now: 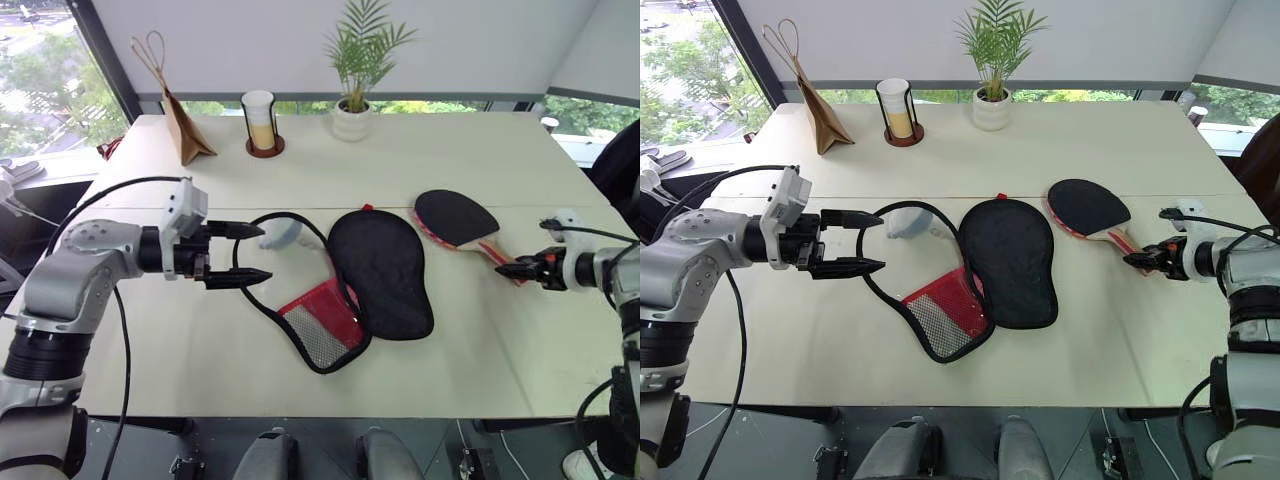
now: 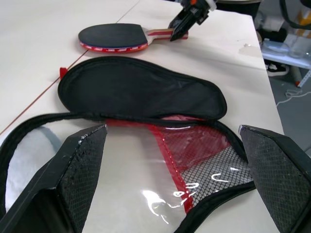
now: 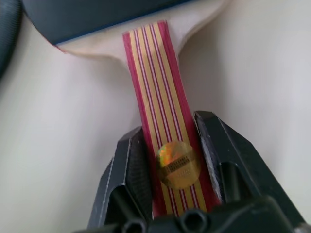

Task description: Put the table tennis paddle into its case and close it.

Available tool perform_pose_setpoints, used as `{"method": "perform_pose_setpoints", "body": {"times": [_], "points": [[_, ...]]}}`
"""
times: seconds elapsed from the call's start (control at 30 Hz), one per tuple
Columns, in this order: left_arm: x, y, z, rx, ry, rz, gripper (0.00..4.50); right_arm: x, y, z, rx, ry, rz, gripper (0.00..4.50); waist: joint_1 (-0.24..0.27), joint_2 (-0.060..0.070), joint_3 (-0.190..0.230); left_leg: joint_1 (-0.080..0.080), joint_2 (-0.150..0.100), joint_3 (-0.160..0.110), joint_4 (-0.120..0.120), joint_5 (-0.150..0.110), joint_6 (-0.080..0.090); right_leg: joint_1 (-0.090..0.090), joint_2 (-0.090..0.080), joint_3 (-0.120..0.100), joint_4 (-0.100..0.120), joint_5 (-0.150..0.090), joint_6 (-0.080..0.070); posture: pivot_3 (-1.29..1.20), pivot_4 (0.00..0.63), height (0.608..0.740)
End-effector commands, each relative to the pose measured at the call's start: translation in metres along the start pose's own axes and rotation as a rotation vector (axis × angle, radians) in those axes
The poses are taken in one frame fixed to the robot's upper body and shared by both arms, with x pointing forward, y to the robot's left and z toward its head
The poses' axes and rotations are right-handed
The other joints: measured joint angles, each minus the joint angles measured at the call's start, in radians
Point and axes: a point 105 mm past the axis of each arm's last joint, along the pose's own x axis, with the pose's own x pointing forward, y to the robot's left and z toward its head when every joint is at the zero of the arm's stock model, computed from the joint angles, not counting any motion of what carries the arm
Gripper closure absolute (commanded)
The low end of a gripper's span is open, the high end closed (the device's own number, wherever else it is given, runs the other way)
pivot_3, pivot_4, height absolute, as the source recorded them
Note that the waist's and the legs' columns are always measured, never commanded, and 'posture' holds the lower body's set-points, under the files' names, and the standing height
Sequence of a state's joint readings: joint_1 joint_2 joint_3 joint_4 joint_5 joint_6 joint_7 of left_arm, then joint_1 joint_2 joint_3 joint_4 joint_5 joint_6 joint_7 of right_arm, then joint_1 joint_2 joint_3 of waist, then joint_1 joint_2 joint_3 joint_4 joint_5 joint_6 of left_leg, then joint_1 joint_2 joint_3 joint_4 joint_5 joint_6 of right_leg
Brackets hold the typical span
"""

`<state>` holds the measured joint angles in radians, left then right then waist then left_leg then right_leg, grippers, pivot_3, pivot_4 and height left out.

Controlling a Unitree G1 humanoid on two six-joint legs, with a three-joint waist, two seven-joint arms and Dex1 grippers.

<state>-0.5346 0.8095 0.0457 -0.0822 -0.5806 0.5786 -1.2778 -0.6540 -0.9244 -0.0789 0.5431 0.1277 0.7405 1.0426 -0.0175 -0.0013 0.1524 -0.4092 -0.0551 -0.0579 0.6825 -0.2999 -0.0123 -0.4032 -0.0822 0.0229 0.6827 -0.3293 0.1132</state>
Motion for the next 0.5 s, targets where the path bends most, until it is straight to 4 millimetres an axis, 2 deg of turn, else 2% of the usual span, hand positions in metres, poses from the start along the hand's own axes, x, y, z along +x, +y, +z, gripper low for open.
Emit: {"method": "perform_pose_setpoints", "body": {"times": [0.03,0.23,0.3,0.37,0.5], "points": [[-0.005,0.001,0.008,0.027,-0.020,0.013,0.00,-0.027,0.025,0.043,-0.031,-0.126,-0.057,3.38,0.003,0.000,0.000,0.000,0.000,0.000,0.000,0.000,0.000,0.000,0.000,0.000,0.000,0.000,0.000,0.00,0.150,0.740],[-0.003,0.006,0.007,0.022,-0.017,0.014,0.00,-0.054,0.071,0.065,-0.012,-0.168,-0.158,3.38,0.006,0.000,0.000,0.000,0.000,-0.001,0.000,0.000,0.000,0.000,0.000,0.000,0.000,0.000,0.000,0.00,0.150,0.740],[-0.003,0.008,0.007,0.022,-0.016,0.011,0.00,-0.058,0.082,0.066,-0.032,-0.161,-0.177,3.38,0.007,0.000,0.000,0.000,0.000,-0.001,0.000,0.000,0.000,0.000,0.000,0.000,0.000,0.000,0.000,0.00,0.150,0.740],[-0.001,0.010,0.007,0.024,-0.016,0.004,0.00,-0.057,0.091,0.067,-0.057,-0.160,-0.206,3.38,0.007,0.000,0.000,0.000,0.000,-0.001,0.000,0.000,0.000,0.000,-0.001,0.000,0.000,0.000,0.000,0.00,0.150,0.740],[0.004,0.013,0.007,0.033,-0.016,-0.016,0.00,-0.040,0.118,0.060,-0.127,-0.174,-0.227,3.38,0.004,0.000,0.000,0.000,-0.001,-0.001,0.000,0.000,0.000,0.000,-0.001,0.000,0.000,0.000,0.000,0.00,0.150,0.740]]}}
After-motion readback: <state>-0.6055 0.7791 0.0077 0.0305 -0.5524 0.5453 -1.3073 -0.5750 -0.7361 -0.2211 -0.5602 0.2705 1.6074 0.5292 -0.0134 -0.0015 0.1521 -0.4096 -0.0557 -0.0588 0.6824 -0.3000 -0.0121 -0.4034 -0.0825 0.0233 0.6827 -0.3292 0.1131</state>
